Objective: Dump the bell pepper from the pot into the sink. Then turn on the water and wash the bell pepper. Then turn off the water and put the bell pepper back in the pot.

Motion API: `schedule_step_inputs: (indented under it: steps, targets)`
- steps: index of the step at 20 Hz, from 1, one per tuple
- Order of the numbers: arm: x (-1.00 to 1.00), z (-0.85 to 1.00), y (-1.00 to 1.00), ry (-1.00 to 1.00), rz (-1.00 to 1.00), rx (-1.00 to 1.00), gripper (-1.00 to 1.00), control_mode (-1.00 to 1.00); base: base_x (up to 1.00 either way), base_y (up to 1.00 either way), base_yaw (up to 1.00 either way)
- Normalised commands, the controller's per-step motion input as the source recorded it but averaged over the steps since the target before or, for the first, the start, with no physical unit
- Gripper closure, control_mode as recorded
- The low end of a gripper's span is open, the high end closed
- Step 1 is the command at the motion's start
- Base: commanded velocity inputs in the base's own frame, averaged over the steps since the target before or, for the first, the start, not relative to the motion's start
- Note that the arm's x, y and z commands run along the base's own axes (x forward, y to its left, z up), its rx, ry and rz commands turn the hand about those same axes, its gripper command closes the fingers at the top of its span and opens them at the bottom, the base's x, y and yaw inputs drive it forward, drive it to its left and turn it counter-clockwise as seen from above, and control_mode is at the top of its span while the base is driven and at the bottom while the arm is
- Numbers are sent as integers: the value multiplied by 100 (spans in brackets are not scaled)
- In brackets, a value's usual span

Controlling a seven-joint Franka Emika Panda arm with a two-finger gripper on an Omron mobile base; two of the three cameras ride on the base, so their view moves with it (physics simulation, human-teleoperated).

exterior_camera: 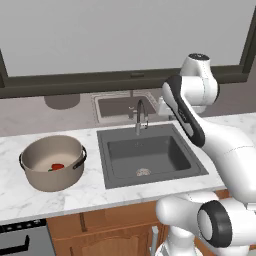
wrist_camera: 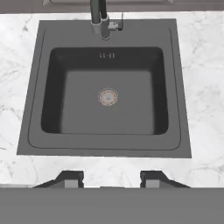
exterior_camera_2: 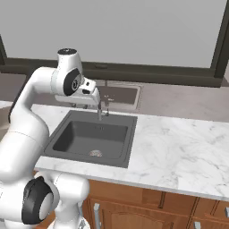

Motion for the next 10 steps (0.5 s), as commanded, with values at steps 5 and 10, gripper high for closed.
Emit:
schedule_step_inputs:
  steps: [5, 10]
  targets:
    - [-27, -2, 23, 0, 3, 0, -100, -100, 0, 0, 0]
    - [-48, 0, 56, -1, 7, -2, -100, -100, 0, 0, 0]
